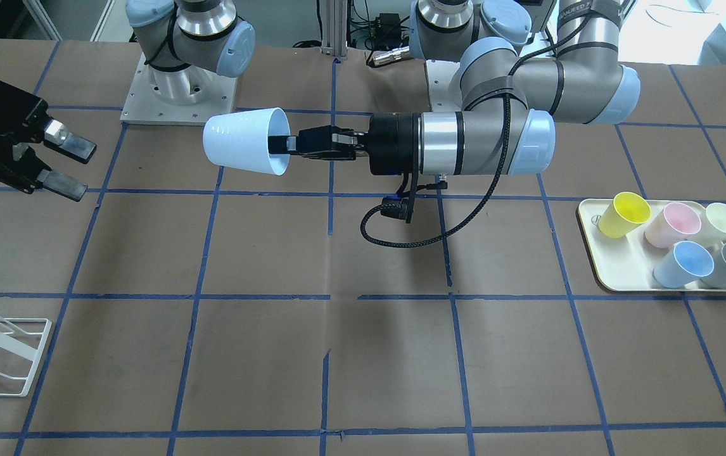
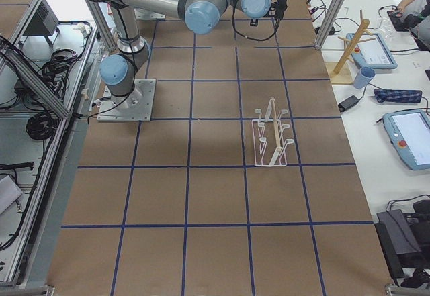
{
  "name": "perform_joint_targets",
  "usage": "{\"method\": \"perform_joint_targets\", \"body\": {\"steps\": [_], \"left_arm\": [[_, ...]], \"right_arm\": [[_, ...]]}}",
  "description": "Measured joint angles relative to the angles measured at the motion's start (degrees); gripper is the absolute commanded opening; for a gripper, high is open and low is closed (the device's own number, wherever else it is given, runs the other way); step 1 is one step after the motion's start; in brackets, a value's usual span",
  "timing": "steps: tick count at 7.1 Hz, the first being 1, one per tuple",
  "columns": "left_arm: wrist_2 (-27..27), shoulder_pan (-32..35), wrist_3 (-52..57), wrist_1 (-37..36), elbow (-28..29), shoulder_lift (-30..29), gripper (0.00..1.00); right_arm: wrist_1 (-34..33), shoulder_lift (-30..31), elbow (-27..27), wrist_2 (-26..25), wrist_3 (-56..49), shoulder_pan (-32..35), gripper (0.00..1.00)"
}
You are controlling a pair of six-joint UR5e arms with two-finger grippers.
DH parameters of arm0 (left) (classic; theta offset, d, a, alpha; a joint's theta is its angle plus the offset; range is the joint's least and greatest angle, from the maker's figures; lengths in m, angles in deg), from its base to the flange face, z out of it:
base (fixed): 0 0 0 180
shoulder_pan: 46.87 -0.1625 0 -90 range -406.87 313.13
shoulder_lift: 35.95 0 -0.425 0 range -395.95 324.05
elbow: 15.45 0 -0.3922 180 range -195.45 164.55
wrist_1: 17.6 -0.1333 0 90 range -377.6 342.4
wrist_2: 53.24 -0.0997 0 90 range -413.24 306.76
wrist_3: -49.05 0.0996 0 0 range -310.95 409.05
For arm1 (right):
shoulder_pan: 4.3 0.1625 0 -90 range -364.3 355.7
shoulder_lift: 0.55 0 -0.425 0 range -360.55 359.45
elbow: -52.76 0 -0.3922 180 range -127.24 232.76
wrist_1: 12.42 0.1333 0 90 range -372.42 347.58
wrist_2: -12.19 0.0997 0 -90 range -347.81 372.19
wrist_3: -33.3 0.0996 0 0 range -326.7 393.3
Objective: Transfer IKEA cup to right arm and place on rack
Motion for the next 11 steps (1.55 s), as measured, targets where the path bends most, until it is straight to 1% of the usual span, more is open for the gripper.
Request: {"method": "perform_joint_targets", "body": {"steps": [1, 2, 3, 4, 6, 8, 9, 11], "left_arm": [[2.6, 0.0, -0.4, -0.1, 0.3, -1.2, 0.0], [5.4, 0.0, -1.3, -0.1, 0.5, -2.6, 0.0], [8.9, -0.1, -2.7, -0.2, 0.9, -3.7, 0.0], [10.8, -0.1, -3.4, -0.2, 1.3, -4.4, 0.0], [11.9, -0.2, -3.8, -0.3, 2.0, -5.8, 0.0], [11.9, 0.0, -3.8, -0.3, 2.3, -6.8, 0.0], [11.9, 0.3, -3.9, -0.3, 2.6, -7.2, 0.0], [12.2, 1.1, -4.1, -0.2, 2.8, -7.4, 0.0]], "right_arm": [[0.4, 0.7, -1.2, 2.7, -3.7, 0.0, 1.0], [0.6, 1.9, -3.6, 5.3, -8.1, 0.0, 1.0], [1.1, 3.4, -7.0, 8.2, -10.4, 0.1, 1.0], [2.3, 4.7, -9.9, 10.3, -11.0, 0.2, 1.0], [4.9, 5.7, -12.2, 13.5, -10.9, 0.6, 1.0], [6.6, 5.6, -12.5, 18.3, -10.6, 1.8, 1.0], [6.6, 5.2, -12.6, 19.2, -10.8, 2.7, 1.0], [6.5, 3.9, -12.6, 19.3, -10.7, 3.5, 1.0]]}}
